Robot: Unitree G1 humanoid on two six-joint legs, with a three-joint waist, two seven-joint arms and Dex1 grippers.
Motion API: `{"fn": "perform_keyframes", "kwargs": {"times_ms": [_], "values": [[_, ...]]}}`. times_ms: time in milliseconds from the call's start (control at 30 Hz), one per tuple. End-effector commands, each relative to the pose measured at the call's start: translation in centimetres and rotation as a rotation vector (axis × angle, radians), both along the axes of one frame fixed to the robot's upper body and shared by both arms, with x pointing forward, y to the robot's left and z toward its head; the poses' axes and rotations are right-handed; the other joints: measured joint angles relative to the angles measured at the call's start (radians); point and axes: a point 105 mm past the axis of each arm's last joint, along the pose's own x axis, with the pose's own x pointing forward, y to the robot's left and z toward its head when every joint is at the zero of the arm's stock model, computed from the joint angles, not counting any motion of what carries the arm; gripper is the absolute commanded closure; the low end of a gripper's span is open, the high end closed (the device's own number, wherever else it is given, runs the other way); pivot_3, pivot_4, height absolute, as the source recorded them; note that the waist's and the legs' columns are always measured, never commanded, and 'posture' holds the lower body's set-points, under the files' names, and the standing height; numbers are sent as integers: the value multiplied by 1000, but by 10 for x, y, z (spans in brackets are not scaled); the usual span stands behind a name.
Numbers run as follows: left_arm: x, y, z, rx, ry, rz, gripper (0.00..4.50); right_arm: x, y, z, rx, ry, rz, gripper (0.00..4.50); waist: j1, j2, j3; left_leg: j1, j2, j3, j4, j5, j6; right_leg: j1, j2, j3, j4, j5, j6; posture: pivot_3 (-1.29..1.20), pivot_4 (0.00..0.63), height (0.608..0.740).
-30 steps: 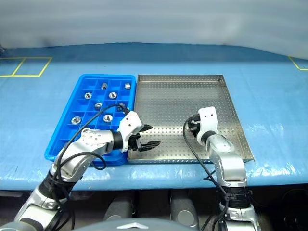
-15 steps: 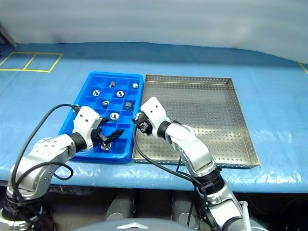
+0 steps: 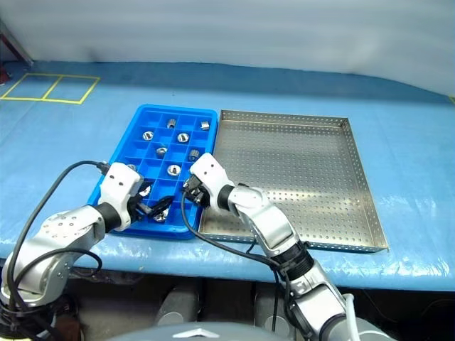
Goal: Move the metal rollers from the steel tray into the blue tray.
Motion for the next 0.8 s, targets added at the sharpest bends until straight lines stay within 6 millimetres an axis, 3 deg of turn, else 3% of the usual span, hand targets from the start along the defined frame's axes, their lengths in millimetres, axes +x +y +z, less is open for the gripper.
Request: {"fn": "perform_keyframes", "kwargs": {"times_ms": [33,167,333,533,600,733,800], "values": [[1,-11,9,-10,-37,-49,707,5,-5,28,77,-94,-34,833,0,0,0,0,0,0,0,0,0,0,0,0,0,0,0,192,150,740],[6,-25,10,-32,-43,-94,707,11,-27,38,109,-131,-130,833,3,0,0,0,0,0,0,0,0,0,0,0,0,0,0,174,150,740],[13,-52,12,-69,-76,-179,707,23,-84,46,98,-214,-350,833,4,0,0,0,0,0,0,0,0,0,0,0,-1,0,0,139,150,740],[26,-81,17,-124,-125,-255,707,23,-160,27,-19,-207,-550,833,-8,0,0,0,-1,1,0,0,0,0,-1,0,-1,0,0,83,150,740],[29,-89,18,-139,-134,-279,707,18,-176,21,-51,-198,-569,833,-16,0,0,0,-1,1,0,0,0,1,-1,1,-1,0,0,66,150,740],[32,-96,18,-160,-146,-323,707,9,-199,16,-57,-194,-566,38,-46,0,0,0,-1,1,0,0,0,0,-1,1,-1,0,0,29,150,740],[34,-95,16,-155,-149,-330,707,8,-205,16,-57,-203,-574,38,-59,0,0,0,-1,2,0,0,0,0,0,2,0,0,1,21,150,740]]}}
